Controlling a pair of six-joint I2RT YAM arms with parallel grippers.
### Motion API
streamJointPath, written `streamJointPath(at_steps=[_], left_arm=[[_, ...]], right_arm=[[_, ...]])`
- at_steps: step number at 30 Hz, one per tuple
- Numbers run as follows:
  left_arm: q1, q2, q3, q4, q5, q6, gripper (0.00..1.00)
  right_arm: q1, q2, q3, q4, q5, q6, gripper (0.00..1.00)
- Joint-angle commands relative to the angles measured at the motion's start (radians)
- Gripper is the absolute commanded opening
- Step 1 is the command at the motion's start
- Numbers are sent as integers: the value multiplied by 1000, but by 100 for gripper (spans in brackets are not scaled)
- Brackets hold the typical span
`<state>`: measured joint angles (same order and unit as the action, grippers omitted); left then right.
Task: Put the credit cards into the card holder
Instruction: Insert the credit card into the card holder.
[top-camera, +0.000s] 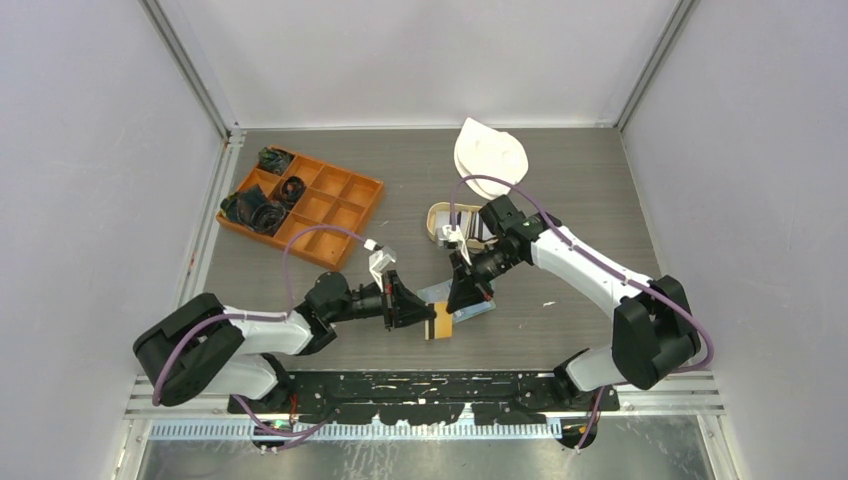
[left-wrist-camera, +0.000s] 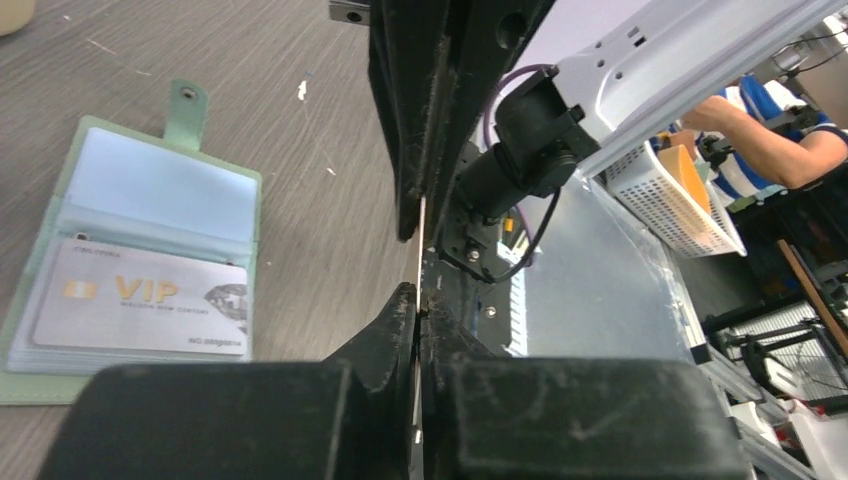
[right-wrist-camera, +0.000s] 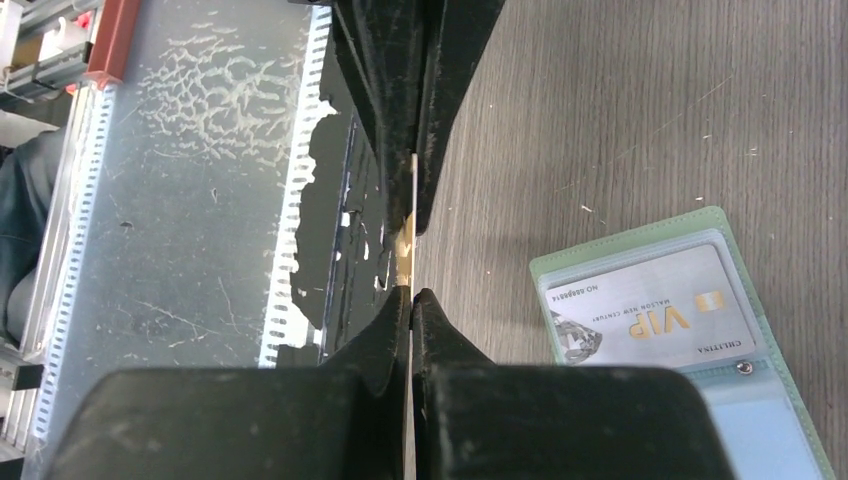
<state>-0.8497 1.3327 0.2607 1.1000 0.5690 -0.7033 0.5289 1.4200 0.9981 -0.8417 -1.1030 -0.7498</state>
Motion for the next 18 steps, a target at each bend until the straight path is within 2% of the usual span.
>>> streamJointPath(at_steps=[1,4,5,7,12,15,18], left_arm=[[5,-18,37,-7,40,9,0],[5,-27,14,-40,-76,-21,0],[5,-32,4,-57,-125,-44,0],[4,-36,-23,-72,-232,-107,0],[4,28,-58,11,-420,-275,0],[3,111,-17,62,-444,-343,0],[2,213,33,104,-463,-389,0]], right_arm=[[8,1,43,34,33,32,6],[-3,-26,59,40,145,43,43],[-24,-47,60,40,197,34,51],[-63,-108,36,68,329,0,59],[-84,-236,-170,272,670,-146,70],[-84,-224,-241,394,743,-162,68],[-84,-183,-252,409,773,-210,59]])
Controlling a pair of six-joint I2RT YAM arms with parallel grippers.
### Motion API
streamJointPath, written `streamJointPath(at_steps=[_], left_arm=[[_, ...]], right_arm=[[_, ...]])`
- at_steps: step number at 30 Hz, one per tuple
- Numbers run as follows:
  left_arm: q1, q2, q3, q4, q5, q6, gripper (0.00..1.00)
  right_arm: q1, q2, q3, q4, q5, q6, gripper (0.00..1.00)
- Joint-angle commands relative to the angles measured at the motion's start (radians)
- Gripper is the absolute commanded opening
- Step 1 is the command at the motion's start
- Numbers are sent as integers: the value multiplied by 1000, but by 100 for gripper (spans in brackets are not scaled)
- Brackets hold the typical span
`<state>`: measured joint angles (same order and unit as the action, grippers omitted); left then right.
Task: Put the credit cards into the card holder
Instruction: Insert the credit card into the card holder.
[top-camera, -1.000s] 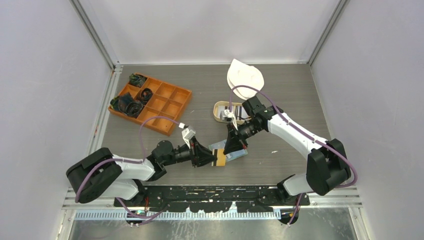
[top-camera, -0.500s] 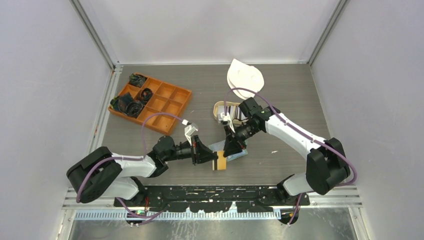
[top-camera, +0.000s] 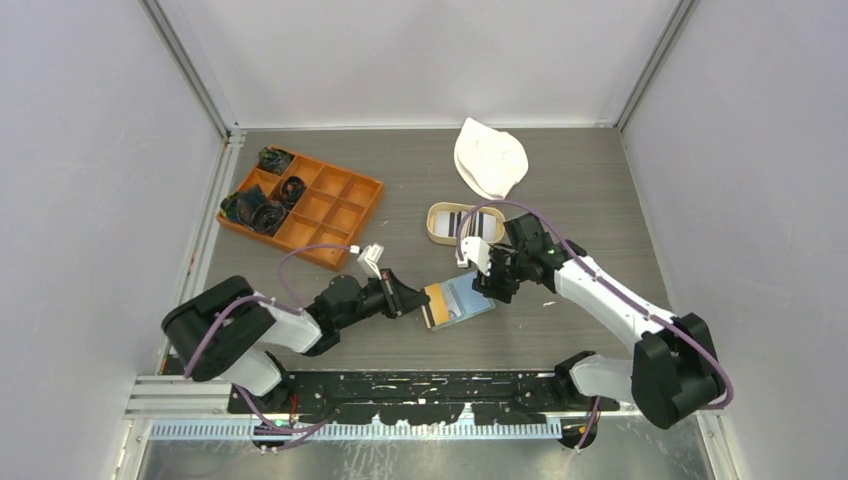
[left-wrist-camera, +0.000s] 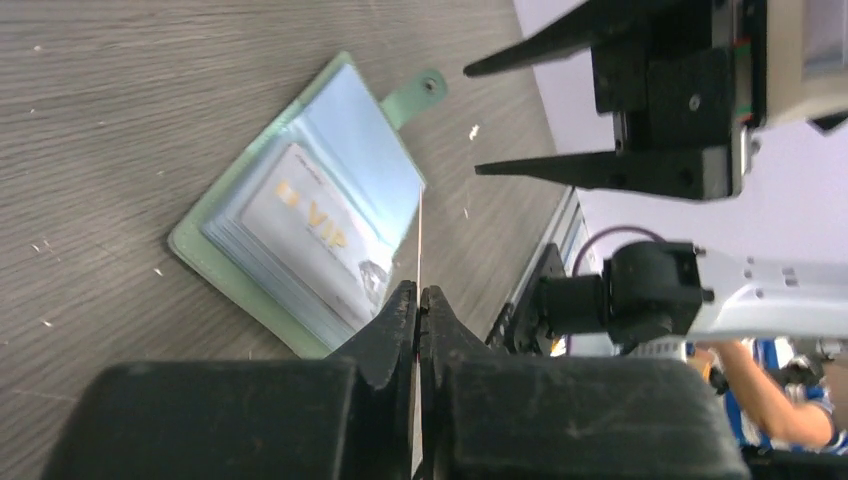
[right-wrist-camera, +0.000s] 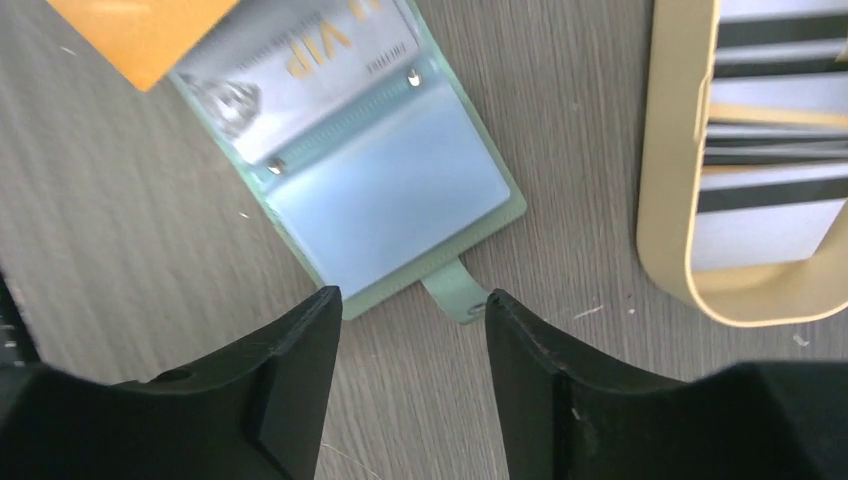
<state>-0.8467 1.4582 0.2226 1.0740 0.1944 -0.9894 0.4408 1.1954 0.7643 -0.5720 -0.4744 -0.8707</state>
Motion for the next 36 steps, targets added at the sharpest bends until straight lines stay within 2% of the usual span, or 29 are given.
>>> streamJointPath(at_steps=[1,7,9,12,36], left_arm=[[0,110,82,140,-98,-117,0],[0,151,116,94,-168,-129,0],[0,144,127,42,-186,-136,0],[0,151,139,7,-229,-155,0],[-17,250,103,126,-258,-205,0]], right_arm=[[3,55,-20,137,154,-101,57],[3,142,-15,121,200,-139,35],[6,169,-10,117,208,-142,32],[21,202,-16,114,218,-157,31],[127,295,38,35,158,-114,25]])
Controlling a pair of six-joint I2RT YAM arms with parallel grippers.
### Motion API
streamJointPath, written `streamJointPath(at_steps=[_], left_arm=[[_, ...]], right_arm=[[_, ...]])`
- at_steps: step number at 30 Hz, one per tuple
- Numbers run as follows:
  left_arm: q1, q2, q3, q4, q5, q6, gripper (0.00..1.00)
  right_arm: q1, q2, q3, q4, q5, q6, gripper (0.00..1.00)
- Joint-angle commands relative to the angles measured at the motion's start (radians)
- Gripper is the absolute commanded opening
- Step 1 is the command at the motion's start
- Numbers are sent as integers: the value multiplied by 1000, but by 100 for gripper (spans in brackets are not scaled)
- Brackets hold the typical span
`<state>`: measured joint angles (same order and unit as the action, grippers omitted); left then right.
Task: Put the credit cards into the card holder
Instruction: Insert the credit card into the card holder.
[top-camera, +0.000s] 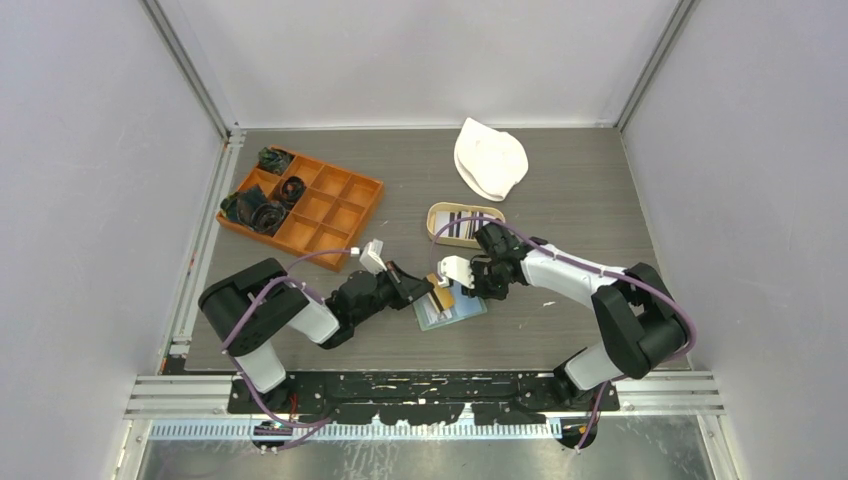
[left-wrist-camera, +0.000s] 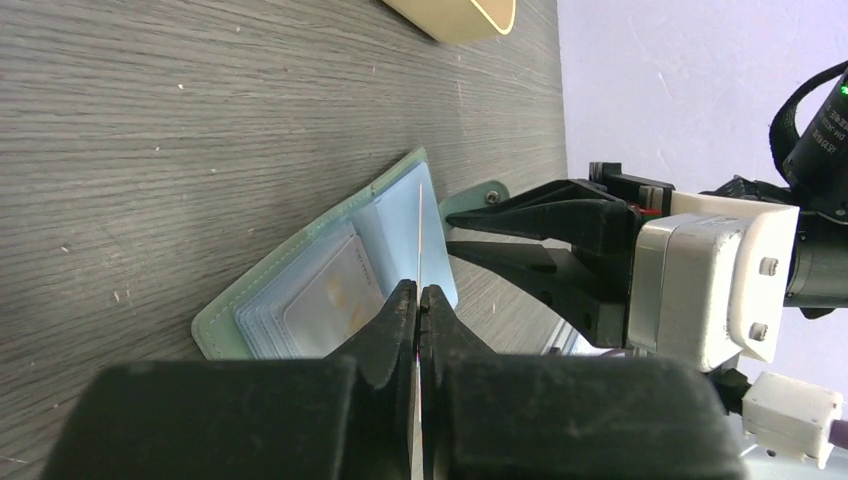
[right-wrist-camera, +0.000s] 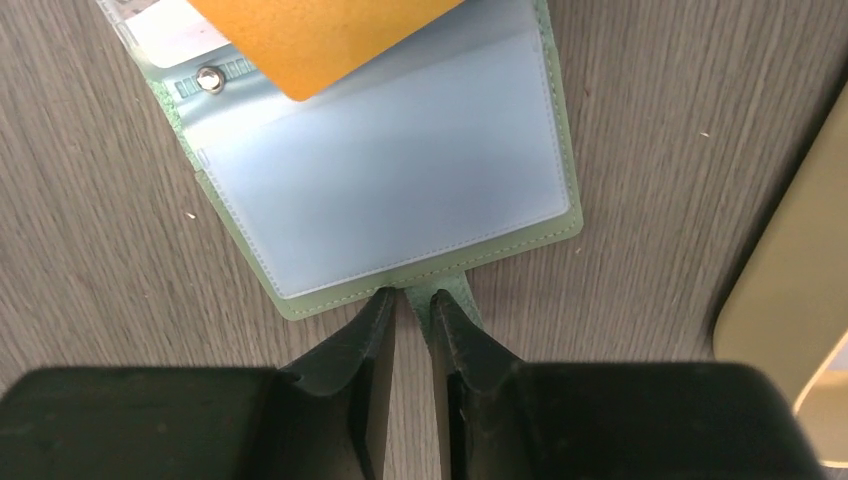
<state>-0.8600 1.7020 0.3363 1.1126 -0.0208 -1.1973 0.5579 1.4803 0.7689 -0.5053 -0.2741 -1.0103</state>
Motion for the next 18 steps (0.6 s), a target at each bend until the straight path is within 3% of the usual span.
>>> streamJointPath(at_steps=[1,18], left_arm=[[-3,5,-16,88,-48,4,0],[-6,4,-31,29,-18,-15,0]], right_arm=[[12,11,35,-36,-47,29,25],[43,20,51,-43,-47,56,24]])
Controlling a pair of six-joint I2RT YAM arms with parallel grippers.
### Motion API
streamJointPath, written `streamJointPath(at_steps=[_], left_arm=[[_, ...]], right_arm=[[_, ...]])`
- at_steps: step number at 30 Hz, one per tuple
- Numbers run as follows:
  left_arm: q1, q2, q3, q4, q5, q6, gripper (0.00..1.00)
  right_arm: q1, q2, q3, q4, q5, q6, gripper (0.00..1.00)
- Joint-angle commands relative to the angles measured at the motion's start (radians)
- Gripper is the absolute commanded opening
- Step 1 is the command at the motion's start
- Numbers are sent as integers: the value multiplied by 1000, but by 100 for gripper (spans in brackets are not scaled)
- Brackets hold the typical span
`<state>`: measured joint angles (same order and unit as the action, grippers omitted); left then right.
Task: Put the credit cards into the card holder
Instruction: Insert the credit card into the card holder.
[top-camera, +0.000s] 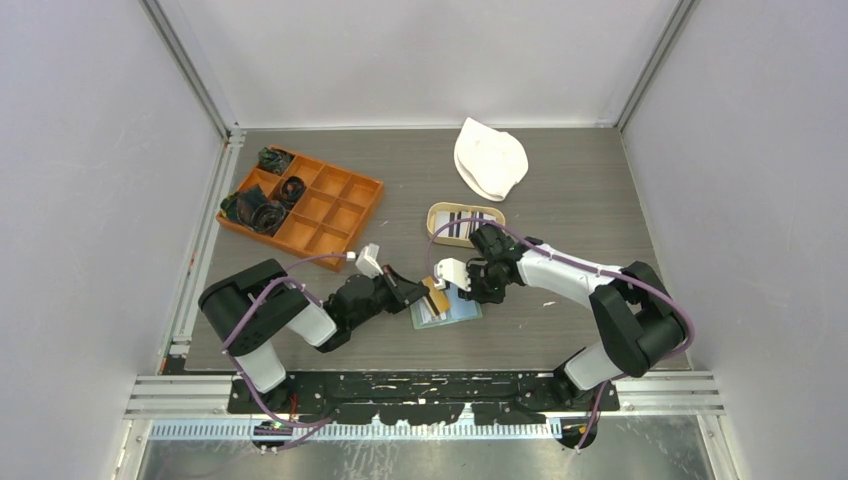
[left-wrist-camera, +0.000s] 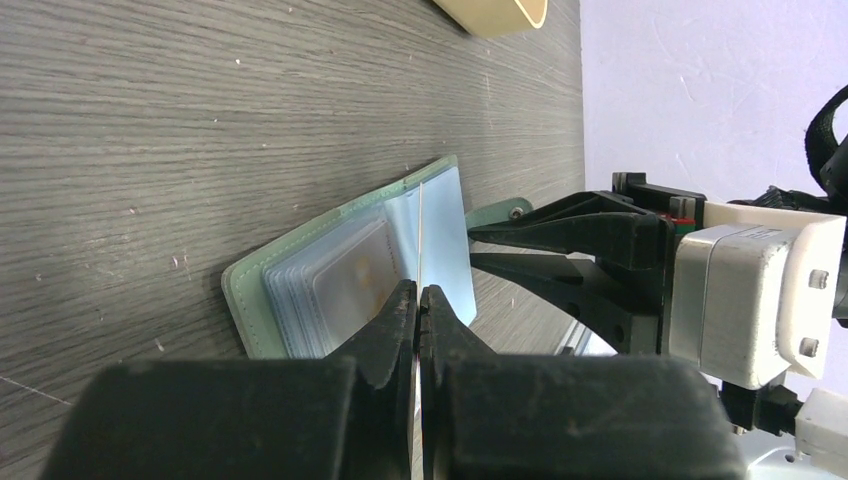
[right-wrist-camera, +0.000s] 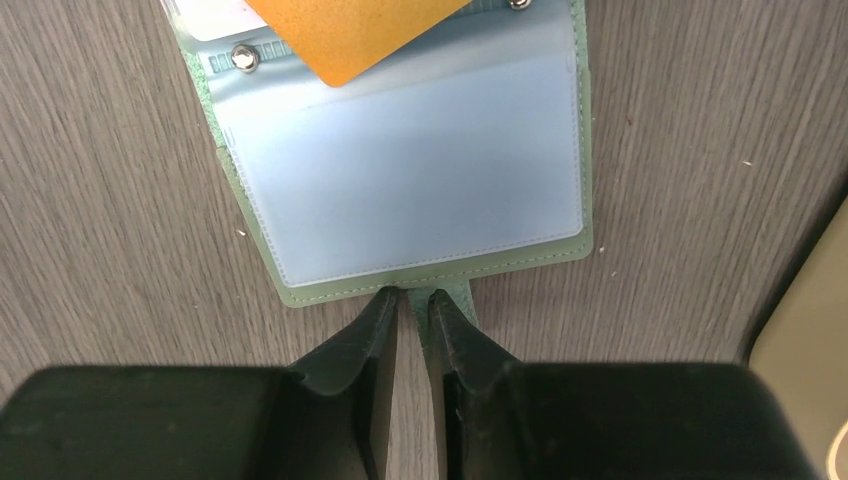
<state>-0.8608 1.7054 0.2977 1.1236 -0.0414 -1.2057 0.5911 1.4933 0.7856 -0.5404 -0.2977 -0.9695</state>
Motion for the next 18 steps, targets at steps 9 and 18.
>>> streamJointPath(at_steps=[9,18], left_arm=[[-7,-9,34,-74,37,-15,0],[-8,1,66,-126,76,-13,0]], right_arm=[[16,6,37,-9,-21,20,23],[18,7,41,-12,-22,23,24]])
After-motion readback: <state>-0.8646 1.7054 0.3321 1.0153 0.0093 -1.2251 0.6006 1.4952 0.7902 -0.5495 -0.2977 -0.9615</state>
